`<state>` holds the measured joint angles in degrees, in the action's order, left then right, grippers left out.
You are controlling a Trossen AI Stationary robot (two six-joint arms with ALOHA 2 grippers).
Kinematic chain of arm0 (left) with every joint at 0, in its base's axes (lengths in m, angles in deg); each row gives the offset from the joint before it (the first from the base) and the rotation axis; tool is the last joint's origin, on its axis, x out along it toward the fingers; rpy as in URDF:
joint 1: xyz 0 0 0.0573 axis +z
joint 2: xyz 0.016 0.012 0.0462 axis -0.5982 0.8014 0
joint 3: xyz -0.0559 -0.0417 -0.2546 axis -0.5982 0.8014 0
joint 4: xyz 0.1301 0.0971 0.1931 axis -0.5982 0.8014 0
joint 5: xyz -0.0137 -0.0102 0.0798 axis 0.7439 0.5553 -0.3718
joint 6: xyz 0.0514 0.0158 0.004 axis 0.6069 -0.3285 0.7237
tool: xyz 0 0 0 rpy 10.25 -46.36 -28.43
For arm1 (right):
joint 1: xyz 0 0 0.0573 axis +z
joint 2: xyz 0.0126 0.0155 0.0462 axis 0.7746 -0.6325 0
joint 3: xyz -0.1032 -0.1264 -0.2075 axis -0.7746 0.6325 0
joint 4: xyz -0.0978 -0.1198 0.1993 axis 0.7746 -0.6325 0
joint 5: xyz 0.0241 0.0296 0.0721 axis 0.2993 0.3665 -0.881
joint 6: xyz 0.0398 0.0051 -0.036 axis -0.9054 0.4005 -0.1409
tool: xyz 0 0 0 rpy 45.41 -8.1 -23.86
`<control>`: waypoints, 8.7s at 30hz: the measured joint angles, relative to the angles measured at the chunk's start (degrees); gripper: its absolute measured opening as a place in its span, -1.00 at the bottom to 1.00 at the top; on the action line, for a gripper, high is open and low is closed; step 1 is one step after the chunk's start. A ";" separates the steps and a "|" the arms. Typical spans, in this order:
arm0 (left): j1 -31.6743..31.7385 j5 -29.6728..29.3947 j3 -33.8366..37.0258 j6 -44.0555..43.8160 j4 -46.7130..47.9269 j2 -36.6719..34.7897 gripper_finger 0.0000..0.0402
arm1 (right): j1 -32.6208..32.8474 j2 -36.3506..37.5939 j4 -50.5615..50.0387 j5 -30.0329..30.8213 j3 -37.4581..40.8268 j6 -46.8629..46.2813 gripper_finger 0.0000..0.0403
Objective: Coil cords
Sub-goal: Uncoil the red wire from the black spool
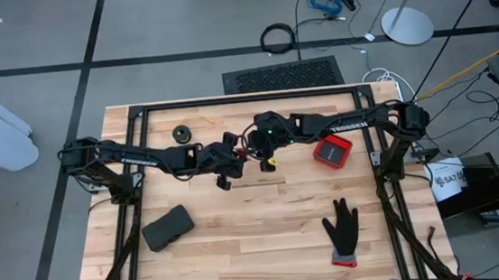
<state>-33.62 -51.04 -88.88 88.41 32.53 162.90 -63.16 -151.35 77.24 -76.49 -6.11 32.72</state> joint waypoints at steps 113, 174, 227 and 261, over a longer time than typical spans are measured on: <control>-4.40 15.36 8.50 -33.48 -38.42 14.56 -0.16 | -2.22 13.41 -28.36 -8.32 15.06 5.55 -0.50; -0.92 11.18 3.26 -37.97 -52.29 14.54 -0.55 | 6.89 20.17 -19.33 -1.00 6.80 17.53 -1.00; -0.84 -3.24 3.32 -30.23 -55.96 14.56 -0.99 | 7.01 28.69 -16.62 19.52 6.80 6.08 -0.55; -1.38 -7.78 3.34 -27.45 -63.98 6.43 -1.00 | 8.82 29.66 42.85 21.68 37.94 -5.01 -0.54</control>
<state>-35.00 -58.82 -85.53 60.96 -31.45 169.33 -54.34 -121.69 120.09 -54.81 31.83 27.72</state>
